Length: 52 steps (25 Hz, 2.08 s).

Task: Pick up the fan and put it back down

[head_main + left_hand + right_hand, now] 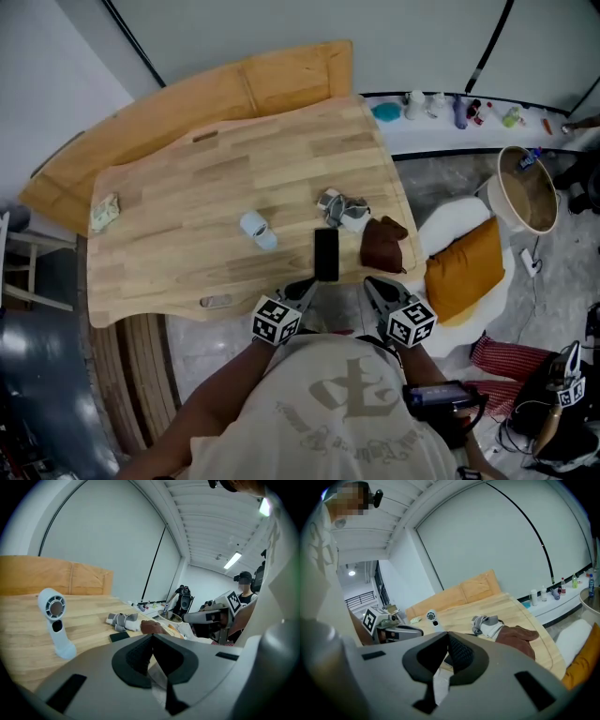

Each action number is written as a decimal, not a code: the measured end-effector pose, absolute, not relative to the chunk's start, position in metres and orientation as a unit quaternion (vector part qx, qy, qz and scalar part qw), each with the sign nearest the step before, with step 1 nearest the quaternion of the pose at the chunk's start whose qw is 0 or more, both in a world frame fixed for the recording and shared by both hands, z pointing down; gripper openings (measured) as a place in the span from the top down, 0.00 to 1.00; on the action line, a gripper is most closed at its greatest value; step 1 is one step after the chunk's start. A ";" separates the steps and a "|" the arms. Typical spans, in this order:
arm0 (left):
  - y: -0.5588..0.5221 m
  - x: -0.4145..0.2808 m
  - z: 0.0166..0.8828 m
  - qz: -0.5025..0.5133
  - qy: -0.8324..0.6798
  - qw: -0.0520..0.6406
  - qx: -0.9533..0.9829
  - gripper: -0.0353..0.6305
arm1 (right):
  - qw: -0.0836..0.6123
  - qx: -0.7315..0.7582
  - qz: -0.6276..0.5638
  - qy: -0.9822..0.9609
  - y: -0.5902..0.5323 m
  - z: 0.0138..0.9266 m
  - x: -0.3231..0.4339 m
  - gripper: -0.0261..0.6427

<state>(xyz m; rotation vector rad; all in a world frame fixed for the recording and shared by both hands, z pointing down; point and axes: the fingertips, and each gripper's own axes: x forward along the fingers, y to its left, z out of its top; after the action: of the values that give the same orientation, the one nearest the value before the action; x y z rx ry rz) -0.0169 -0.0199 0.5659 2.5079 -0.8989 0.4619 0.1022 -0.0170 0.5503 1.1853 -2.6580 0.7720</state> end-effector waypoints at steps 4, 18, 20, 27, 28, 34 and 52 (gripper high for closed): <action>-0.030 -0.035 0.570 0.170 -0.323 0.218 0.905 0.93 | 0.076 0.383 0.244 -0.888 -0.041 0.546 0.079 0.94; -0.065 -0.108 0.585 0.165 -0.422 0.234 0.860 0.93 | 0.111 0.322 0.247 -0.907 -0.081 0.554 0.022 0.94; -0.069 -0.115 0.589 0.168 -0.434 0.234 0.853 0.93 | 0.112 0.311 0.247 -0.911 -0.087 0.555 0.017 0.94; -0.087 -0.140 0.599 0.175 -0.486 0.228 0.826 0.93 | 0.120 0.276 0.245 -0.921 -0.119 0.558 0.011 0.94; -0.089 -0.142 0.602 0.179 -0.491 0.230 0.821 0.93 | 0.120 0.272 0.245 -0.923 -0.124 0.558 0.010 0.94; -0.103 -0.158 0.609 0.185 -0.524 0.230 0.799 0.93 | 0.126 0.253 0.251 -0.926 -0.134 0.562 0.009 0.94; -0.131 -0.183 0.631 0.203 -0.546 0.249 0.774 0.93 | 0.151 0.230 0.259 -0.926 -0.147 0.568 0.008 0.94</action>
<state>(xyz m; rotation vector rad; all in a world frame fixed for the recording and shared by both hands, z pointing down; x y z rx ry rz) -0.1834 -0.1311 0.6311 2.1081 -1.4860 0.5528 0.0082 -0.1468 0.5678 0.6606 -2.6578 0.7447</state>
